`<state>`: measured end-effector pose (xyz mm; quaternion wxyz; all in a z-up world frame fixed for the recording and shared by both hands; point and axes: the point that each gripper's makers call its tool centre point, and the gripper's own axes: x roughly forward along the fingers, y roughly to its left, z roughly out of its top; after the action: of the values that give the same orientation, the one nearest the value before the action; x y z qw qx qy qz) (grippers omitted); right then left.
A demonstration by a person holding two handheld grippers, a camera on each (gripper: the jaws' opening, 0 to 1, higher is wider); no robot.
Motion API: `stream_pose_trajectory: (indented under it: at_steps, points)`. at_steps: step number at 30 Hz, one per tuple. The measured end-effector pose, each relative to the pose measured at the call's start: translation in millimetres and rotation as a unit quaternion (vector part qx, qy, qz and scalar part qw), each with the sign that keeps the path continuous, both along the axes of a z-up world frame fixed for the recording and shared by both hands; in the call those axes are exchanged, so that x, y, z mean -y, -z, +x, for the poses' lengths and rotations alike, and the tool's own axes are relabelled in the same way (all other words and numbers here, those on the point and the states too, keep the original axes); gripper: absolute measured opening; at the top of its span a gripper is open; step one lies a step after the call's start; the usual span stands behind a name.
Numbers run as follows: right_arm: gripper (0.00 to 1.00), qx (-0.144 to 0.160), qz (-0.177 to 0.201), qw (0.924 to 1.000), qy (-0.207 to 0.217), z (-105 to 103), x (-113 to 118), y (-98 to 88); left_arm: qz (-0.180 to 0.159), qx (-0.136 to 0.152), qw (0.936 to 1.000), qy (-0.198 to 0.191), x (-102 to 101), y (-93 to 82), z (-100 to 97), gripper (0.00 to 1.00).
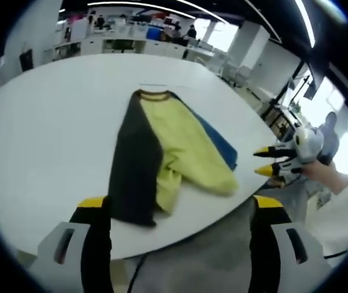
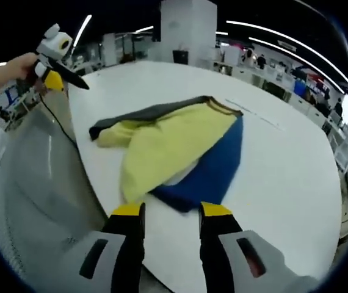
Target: Fold the garment on the visible template until the final outline fits inside the template.
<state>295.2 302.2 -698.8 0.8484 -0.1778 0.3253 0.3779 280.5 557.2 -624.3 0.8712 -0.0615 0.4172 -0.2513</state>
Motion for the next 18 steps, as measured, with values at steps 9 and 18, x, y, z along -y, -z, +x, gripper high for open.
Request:
stream_pose_trajectory:
  at_steps: [9,18]
  points:
    - [0.28,-0.014,-0.014,0.999,-0.039,0,-23,32.0,0.006,-0.012,0.9999,-0.009,-6,6.1,2.2,0.91]
    - [0.25,-0.027,-0.008,0.9987,-0.043,6,-30,43.3,0.007,-0.022,0.9997,-0.012,-7,11.9,3.4,0.91]
